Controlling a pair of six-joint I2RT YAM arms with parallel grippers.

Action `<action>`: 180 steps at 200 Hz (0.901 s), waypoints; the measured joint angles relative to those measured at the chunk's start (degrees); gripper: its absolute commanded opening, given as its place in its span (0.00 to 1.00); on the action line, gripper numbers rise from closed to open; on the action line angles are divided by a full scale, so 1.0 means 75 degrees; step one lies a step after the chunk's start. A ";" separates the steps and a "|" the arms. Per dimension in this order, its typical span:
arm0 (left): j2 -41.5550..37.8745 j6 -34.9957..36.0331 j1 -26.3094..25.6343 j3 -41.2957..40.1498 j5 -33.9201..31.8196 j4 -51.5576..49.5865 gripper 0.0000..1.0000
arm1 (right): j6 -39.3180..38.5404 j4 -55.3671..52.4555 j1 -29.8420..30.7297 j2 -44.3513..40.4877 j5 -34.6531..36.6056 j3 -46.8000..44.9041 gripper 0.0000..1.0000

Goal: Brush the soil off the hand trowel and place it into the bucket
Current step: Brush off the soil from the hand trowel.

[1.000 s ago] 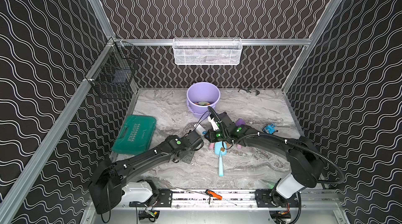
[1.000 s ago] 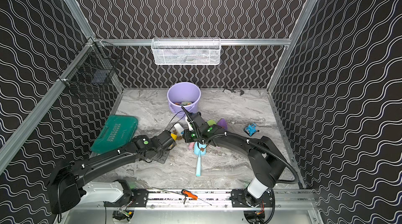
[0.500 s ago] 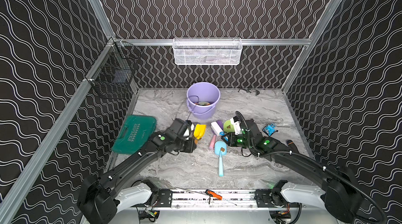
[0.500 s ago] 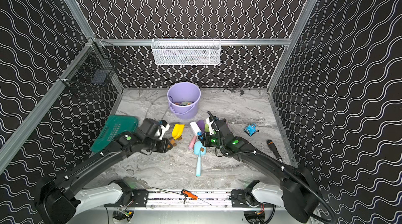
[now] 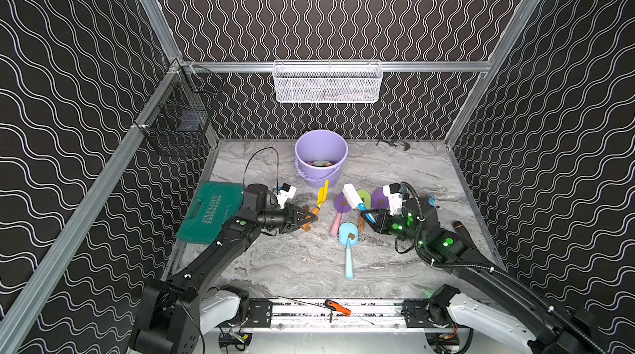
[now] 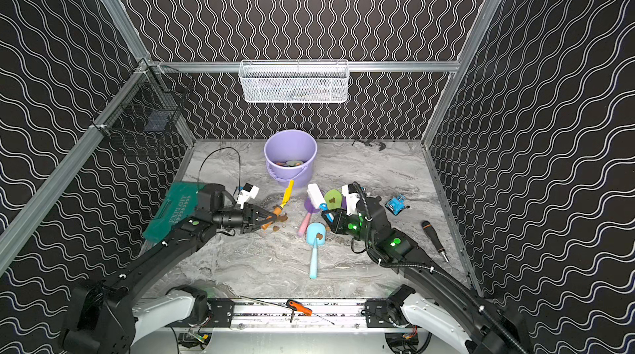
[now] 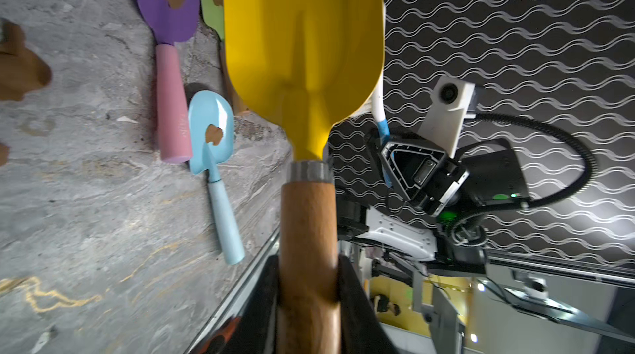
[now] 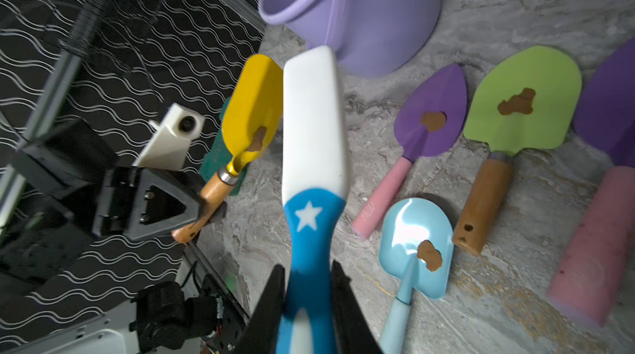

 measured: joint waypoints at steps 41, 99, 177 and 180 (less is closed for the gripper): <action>0.0635 -0.2669 0.0163 -0.1268 0.0420 0.3815 0.00 | 0.0379 0.0880 -0.0020 -0.0108 -0.0606 -0.0058 0.00; 0.2209 -0.6018 0.0195 -0.1886 0.0216 0.9002 0.00 | 0.1227 0.2634 -0.0020 0.0513 -0.1705 -0.0536 0.00; 0.1533 -0.6094 0.0201 -0.1705 0.0181 0.8941 0.00 | 0.1711 0.3590 -0.0023 0.0874 -0.1953 -0.0781 0.00; 0.1518 -0.6094 0.0201 -0.1702 0.0187 0.8915 0.00 | 0.1711 0.3611 -0.0023 0.0898 -0.1955 -0.0781 0.00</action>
